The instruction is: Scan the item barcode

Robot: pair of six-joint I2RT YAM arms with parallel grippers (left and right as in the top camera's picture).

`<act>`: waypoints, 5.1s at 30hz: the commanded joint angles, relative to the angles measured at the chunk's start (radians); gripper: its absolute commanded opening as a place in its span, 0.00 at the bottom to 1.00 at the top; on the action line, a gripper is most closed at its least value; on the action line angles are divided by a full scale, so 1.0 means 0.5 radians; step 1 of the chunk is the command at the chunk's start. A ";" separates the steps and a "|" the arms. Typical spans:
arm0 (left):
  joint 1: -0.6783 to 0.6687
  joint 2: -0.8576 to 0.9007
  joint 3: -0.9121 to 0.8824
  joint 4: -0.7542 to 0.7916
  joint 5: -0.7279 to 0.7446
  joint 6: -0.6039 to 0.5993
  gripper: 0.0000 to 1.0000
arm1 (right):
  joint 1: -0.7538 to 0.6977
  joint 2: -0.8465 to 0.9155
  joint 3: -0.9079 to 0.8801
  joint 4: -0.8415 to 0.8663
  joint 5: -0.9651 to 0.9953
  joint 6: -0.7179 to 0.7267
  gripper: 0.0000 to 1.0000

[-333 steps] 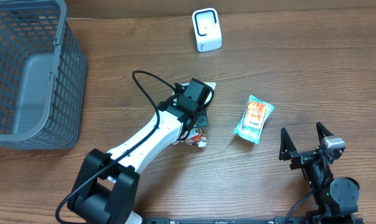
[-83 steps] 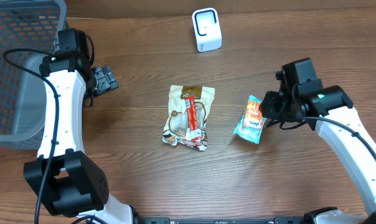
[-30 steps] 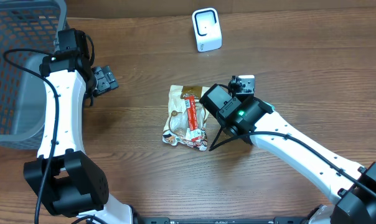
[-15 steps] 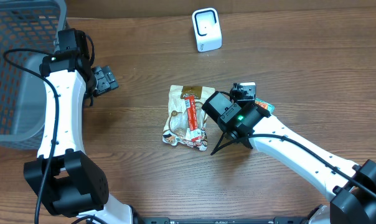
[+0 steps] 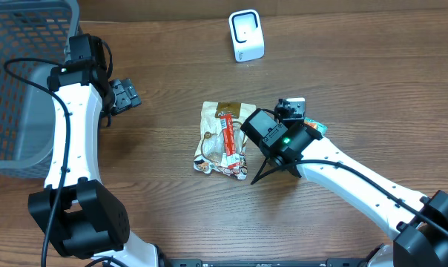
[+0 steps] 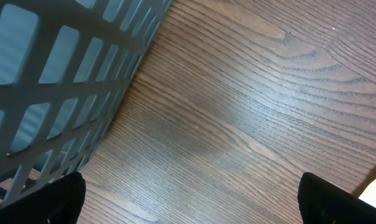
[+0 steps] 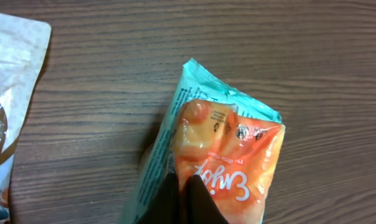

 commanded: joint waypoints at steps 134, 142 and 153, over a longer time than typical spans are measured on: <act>-0.002 -0.052 0.031 -0.002 0.014 0.037 1.00 | -0.271 0.284 -0.639 2.023 -1.731 0.322 0.04; -0.002 -0.052 0.031 -0.002 0.014 0.037 1.00 | -0.315 0.284 -0.661 1.949 -1.844 0.315 0.04; -0.002 -0.052 0.031 -0.002 0.014 0.037 1.00 | -0.369 0.284 -0.769 2.251 -1.968 0.317 0.04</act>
